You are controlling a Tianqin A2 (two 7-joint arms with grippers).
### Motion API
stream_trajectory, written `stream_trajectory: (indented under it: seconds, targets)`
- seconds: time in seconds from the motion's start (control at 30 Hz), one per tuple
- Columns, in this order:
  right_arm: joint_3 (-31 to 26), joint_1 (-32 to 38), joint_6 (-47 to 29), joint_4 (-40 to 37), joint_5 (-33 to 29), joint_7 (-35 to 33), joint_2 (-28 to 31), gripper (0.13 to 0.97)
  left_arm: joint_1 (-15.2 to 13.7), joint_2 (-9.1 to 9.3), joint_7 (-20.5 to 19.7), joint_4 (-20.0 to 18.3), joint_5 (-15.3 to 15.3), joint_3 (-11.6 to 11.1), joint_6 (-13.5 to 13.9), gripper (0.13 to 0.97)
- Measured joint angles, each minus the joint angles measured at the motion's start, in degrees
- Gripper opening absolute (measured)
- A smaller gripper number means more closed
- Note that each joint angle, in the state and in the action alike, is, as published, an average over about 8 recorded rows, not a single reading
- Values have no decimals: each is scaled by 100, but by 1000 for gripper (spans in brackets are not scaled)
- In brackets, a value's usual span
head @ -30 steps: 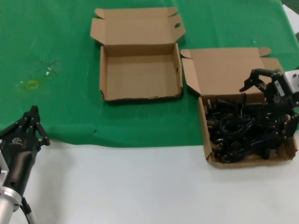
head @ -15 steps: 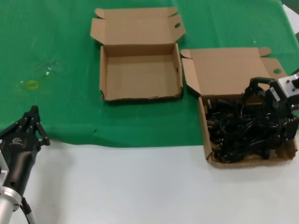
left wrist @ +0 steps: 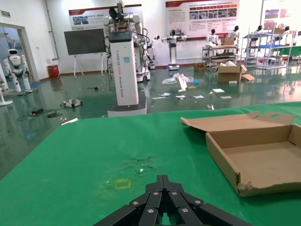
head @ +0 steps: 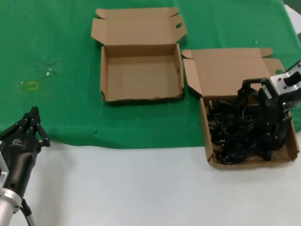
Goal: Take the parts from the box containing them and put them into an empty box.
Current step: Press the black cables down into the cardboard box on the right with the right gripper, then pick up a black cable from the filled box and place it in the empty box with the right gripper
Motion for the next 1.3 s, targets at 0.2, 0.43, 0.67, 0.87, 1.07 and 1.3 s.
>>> stream_trajectory:
  seconds: [0.2, 0.43, 0.67, 0.87, 1.07, 1.3]
  targets:
    - [82, -18, 8, -18, -177, 25, -67, 837, 0, 0, 0, 0, 0, 0, 0, 144]
    - [149, -106, -9, 89, -341, 68, -30, 708, 0, 0, 0, 0, 0, 0, 0, 144]
    - [229, -139, -39, 175, -442, 107, 4, 638, 0, 0, 0, 0, 0, 0, 0, 144]
    - [294, -134, -39, 193, -501, 121, 5, 472, 0, 0, 1, 0, 0, 0, 0, 144]
    - [358, -172, -52, 266, -529, 162, 20, 365, 0, 0, 1, 0, 0, 0, 0, 144]
    - [424, -277, -90, 441, -542, 253, 75, 286, 0, 0, 1, 0, 0, 0, 0, 144]
